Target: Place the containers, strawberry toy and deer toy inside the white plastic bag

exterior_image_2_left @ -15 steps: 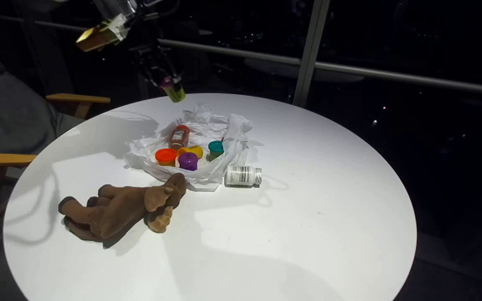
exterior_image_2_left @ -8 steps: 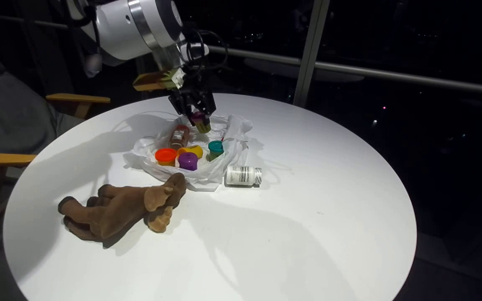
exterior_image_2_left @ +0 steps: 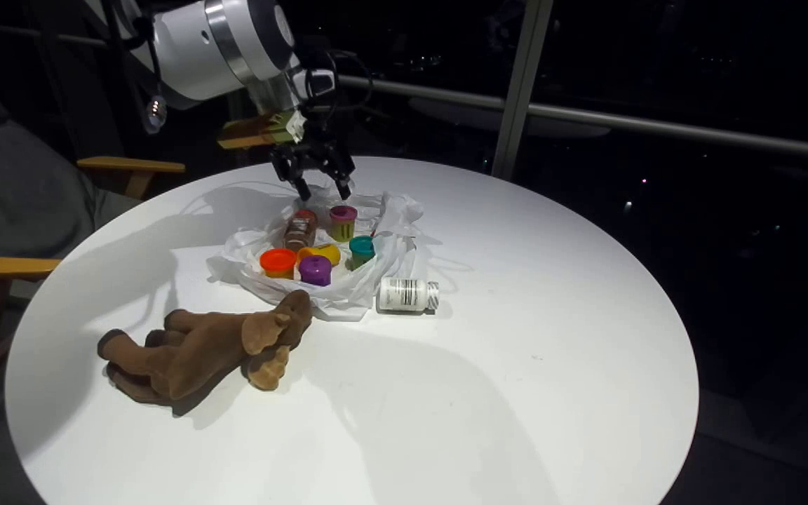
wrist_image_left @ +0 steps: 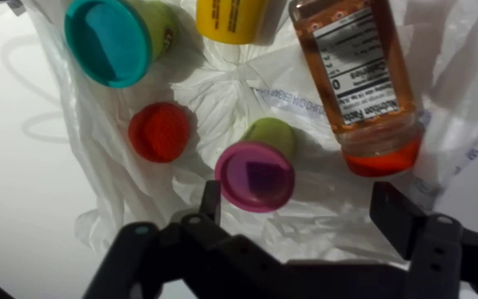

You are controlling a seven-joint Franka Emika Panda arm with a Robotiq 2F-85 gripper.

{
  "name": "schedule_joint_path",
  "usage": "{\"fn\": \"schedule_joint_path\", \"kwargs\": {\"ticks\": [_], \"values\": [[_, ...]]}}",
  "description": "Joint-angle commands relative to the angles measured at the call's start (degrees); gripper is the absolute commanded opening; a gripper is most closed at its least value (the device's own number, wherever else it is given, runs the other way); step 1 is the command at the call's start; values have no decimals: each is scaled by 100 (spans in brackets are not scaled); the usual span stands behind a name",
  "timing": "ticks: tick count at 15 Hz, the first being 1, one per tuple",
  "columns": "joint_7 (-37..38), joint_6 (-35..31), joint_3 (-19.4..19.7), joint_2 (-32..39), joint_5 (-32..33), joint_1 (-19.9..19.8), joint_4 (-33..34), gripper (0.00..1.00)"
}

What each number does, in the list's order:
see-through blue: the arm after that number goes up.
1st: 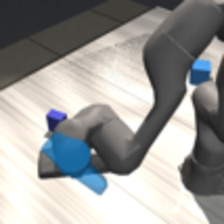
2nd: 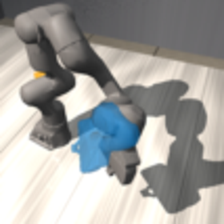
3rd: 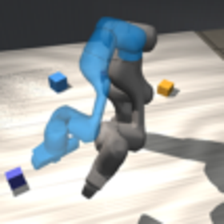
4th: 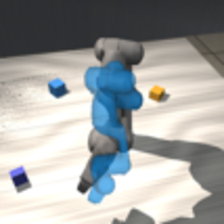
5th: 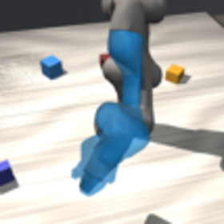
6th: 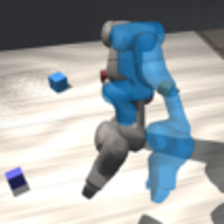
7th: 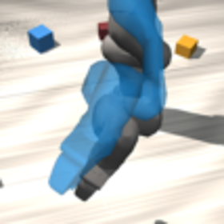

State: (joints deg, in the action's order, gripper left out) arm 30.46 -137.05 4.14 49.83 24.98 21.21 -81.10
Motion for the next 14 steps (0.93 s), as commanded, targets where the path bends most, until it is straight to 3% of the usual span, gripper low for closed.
{"fn": "schedule_joint_path", "kwargs": {"ticks": [1, 4, 7, 10, 14], "values": [[594, -102, 494, -1171, 375, 702, -1181, 100], [1919, -19, 886, -1982, 963, 1187, -1934, 100], [3170, 135, 886, -2853, 1591, 1180, -2764, 100], [4084, 187, 598, -3686, 1890, 683, -3628, 100], [4532, -373, 282, -4436, 1618, -361, -4681, 100]]}}
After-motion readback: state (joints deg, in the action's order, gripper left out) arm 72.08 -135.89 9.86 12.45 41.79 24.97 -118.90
